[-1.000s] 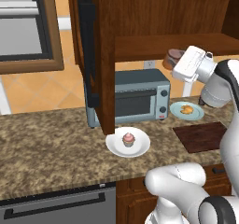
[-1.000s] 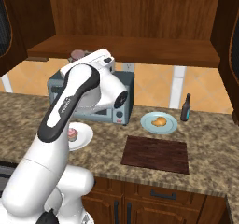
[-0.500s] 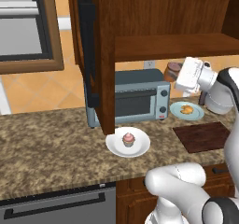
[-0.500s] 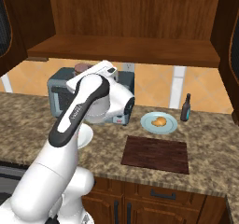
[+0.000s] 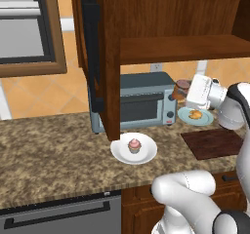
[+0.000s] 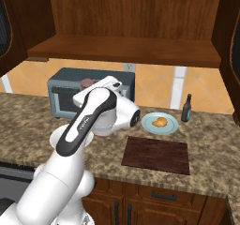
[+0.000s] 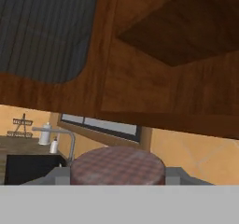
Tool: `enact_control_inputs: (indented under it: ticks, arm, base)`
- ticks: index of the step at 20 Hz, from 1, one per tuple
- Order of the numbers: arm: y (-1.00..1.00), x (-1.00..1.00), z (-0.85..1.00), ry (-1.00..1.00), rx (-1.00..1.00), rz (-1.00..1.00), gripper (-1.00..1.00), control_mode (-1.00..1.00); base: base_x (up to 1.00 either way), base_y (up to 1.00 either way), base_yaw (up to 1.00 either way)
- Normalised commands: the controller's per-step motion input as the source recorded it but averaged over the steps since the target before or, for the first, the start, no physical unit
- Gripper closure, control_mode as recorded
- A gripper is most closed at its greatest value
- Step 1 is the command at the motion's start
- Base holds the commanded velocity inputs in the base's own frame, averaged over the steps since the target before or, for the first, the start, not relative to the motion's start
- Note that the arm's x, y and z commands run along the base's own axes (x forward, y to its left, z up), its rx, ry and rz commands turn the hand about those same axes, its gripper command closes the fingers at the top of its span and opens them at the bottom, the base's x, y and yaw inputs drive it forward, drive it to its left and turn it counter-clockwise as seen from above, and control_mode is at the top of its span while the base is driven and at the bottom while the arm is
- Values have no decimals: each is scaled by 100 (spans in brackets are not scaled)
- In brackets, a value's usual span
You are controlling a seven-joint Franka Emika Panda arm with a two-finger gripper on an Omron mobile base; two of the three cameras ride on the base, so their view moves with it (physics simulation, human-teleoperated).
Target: From the different types of pastries on the counter, select a croissant and place it on the cutting board. Then retrieve a jar of jam from the cabinet and place it alongside the croissant on the cutting board.
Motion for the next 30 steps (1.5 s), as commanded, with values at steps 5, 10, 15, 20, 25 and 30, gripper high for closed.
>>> enact_control_inputs:
  ticks: [5,10,15,20,25,30]
  arm:
    - [-27,0,-54,7,-1,0,100,-100]
    - [-51,0,-51,4,-4,0,100,-100]
    - [-54,0,-29,3,0,0,100,-100]
    - [-56,0,-22,4,0,0,100,-100]
    - [-58,0,-25,6,0,0,100,-100]
    - [-52,0,-28,2,0,0,100,-100]
  base:
    - [0,0,0]
    - [0,0,0]
    - [0,0,0]
    - [0,0,0]
    - [0,0,0]
    - [0,0,0]
